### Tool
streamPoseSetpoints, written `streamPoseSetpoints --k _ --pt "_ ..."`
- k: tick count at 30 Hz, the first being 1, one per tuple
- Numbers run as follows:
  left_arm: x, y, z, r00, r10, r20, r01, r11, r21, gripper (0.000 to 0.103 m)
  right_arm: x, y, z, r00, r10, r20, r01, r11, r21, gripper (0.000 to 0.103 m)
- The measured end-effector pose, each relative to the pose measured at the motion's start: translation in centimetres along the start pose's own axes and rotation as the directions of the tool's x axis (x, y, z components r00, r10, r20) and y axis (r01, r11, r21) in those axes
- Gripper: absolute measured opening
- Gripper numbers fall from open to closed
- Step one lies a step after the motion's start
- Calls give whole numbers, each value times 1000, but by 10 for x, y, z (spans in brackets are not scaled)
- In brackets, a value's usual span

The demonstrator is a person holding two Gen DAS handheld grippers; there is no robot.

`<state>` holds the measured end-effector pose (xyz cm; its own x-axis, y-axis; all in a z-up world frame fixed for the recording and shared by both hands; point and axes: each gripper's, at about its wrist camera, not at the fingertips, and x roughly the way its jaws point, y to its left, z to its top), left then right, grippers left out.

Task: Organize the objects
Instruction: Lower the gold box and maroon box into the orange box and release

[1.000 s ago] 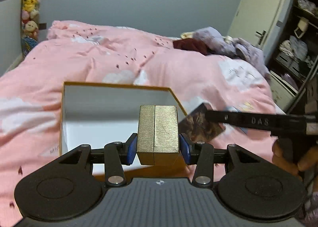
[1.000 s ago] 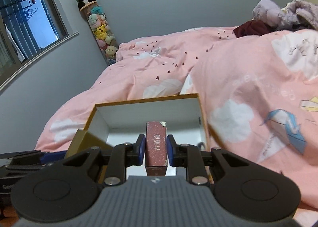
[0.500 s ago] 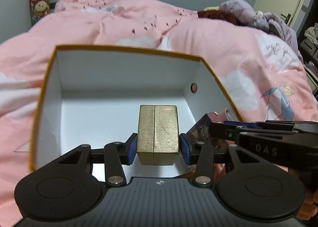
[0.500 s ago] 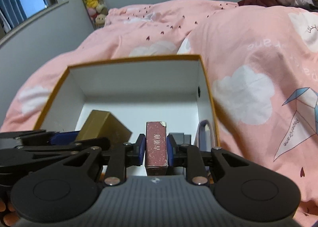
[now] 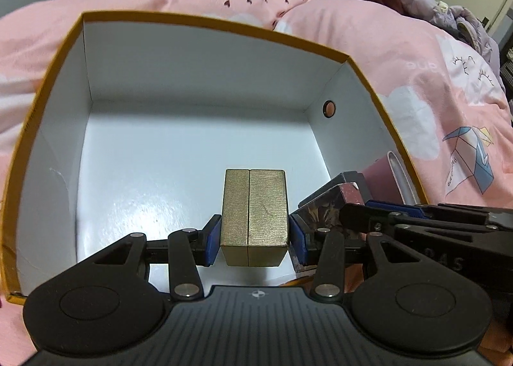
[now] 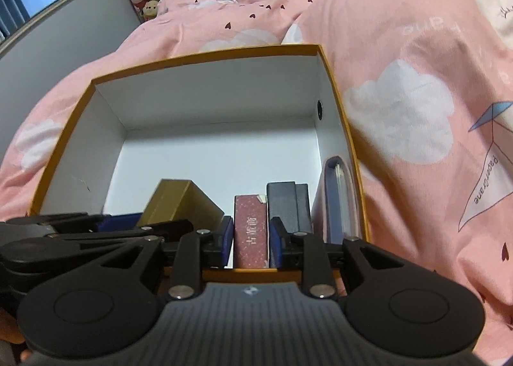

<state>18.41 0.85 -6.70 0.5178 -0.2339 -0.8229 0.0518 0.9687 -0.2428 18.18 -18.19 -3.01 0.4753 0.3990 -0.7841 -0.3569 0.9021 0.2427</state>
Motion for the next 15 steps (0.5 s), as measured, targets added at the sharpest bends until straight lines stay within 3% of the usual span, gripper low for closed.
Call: streamPoseSetpoints --k 2,8,11,15 --pt "2 1 1 1000 -6 -13 5 1000 -8 51 -7 -2 1 1000 1 20 -1 1000 13 37" --pt "7 3 8 998 -9 -63 4 998 -70 51 -35 -16 4 994 -3 111 -7 996 92 39" --pt "12 2 11 995 -54 -88 45 994 -103 51 -43 -20 5 991 -9 132 -7 993 114 39" --pt "20 -4 13 990 -62 -126 47 992 -113 51 -42 -23 5 991 -17 132 0 992 125 39"
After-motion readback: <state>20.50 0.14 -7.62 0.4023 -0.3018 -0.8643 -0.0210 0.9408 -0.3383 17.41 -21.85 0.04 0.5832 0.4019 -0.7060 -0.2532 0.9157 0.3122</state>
